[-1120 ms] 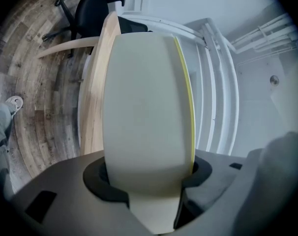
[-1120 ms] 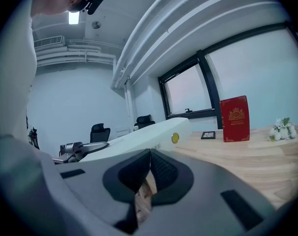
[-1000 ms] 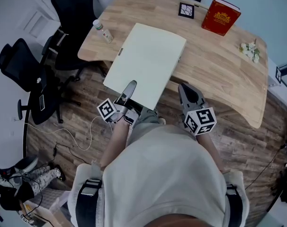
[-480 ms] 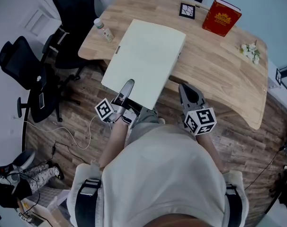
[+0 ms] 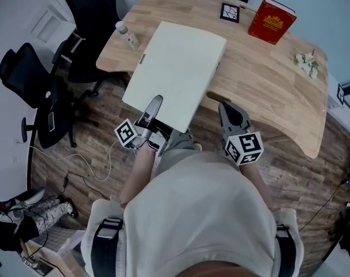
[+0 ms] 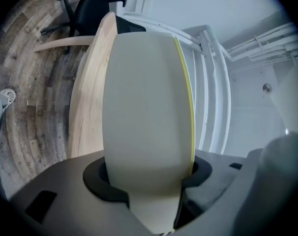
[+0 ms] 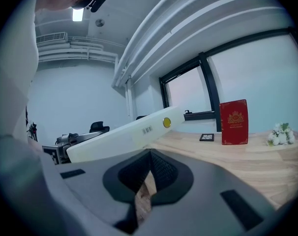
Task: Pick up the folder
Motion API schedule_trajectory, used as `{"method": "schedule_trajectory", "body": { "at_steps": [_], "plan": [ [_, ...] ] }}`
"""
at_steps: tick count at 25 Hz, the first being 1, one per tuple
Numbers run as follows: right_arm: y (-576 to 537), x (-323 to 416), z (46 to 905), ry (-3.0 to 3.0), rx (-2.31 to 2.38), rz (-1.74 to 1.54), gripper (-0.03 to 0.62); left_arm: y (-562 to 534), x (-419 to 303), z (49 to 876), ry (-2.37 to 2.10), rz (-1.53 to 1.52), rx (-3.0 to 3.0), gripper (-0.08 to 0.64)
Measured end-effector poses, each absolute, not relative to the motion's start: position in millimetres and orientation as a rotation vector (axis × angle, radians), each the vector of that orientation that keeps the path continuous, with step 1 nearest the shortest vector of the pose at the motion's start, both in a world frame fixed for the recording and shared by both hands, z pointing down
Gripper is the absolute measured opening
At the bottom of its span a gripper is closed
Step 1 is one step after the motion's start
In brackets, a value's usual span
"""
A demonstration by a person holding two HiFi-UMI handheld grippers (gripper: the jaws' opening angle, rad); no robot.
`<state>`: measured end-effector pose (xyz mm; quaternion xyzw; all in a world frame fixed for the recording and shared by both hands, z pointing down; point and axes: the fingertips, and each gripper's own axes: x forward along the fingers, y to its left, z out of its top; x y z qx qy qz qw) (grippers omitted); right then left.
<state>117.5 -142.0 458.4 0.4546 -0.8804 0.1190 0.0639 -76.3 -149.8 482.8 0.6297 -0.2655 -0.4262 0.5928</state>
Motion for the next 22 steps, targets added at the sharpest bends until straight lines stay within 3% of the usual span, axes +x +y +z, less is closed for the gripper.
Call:
{"method": "schedule_trajectory", "body": {
  "at_steps": [22],
  "plan": [
    [-147.4,113.7,459.7,-2.67,1.365,0.355,0.017,-152.7,-78.5,486.0,-0.625,-0.994,1.458,0.282]
  ]
}}
